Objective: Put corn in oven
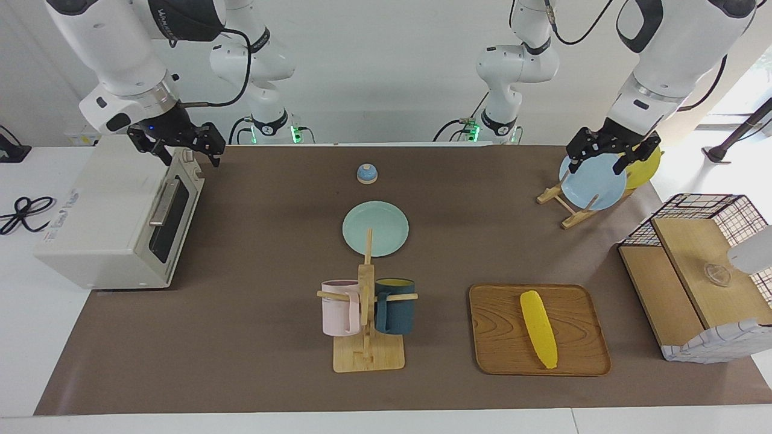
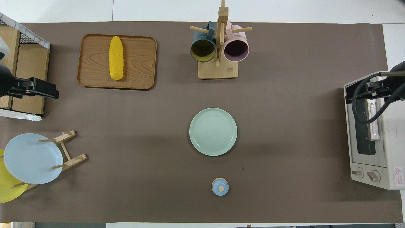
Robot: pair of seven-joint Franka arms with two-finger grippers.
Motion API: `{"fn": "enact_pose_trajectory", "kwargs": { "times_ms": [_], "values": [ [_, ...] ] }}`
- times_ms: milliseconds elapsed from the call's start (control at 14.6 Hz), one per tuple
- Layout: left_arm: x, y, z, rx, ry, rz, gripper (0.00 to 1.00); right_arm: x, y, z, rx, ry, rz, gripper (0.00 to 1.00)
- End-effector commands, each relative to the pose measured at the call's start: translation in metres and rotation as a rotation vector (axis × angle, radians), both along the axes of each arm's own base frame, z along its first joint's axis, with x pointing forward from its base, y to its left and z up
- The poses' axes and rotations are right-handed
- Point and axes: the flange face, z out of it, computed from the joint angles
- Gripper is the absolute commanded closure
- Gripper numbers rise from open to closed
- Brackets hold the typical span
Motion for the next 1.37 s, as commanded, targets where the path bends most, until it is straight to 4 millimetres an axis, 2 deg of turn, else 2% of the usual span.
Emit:
{"fn": "enact_pose_trajectory", "kwargs": {
  "times_ms": [0, 69, 206, 412, 480, 686, 823, 1029, 1303],
  "values": [
    [0.024, -0.009, -0.031, -0.028, -0.003, 0.014, 0.0, -0.006, 0.0, 0.001, -0.001, -0.001, 0.025, 0.0],
    [0.034, -0.011, -0.039, -0.033, -0.008, 0.015, 0.0, -0.006, -0.001, 0.001, -0.001, -0.001, 0.024, 0.0],
    [0.062, -0.018, -0.075, -0.03, 0.029, 0.012, 0.0, -0.006, 0.0, 0.001, -0.001, -0.001, 0.025, 0.0],
    [0.103, -0.042, -0.114, -0.026, 0.031, -0.013, 0.0, -0.006, 0.0, 0.001, 0.001, -0.001, 0.025, 0.0],
    [0.112, -0.043, -0.123, -0.026, 0.024, -0.012, 0.0, -0.006, 0.0, 0.001, 0.001, -0.001, 0.025, 0.0],
    [0.14, -0.059, -0.177, -0.022, 0.025, -0.026, 0.0, -0.006, 0.0, 0.0, 0.002, -0.001, 0.024, 0.0],
    [0.16, -0.075, -0.202, -0.018, 0.02, -0.043, 0.0, -0.006, 0.0, 0.0, 0.002, -0.001, 0.024, 0.0],
    [0.176, -0.081, -0.228, -0.035, -0.035, -0.037, 0.0, -0.006, 0.0, 0.0, 0.002, -0.001, 0.024, 0.0],
    [0.179, -0.073, -0.256, -0.049, -0.096, -0.016, 0.0, -0.006, 0.0, 0.0, 0.002, -0.001, 0.022, 0.0]
  ]
}}
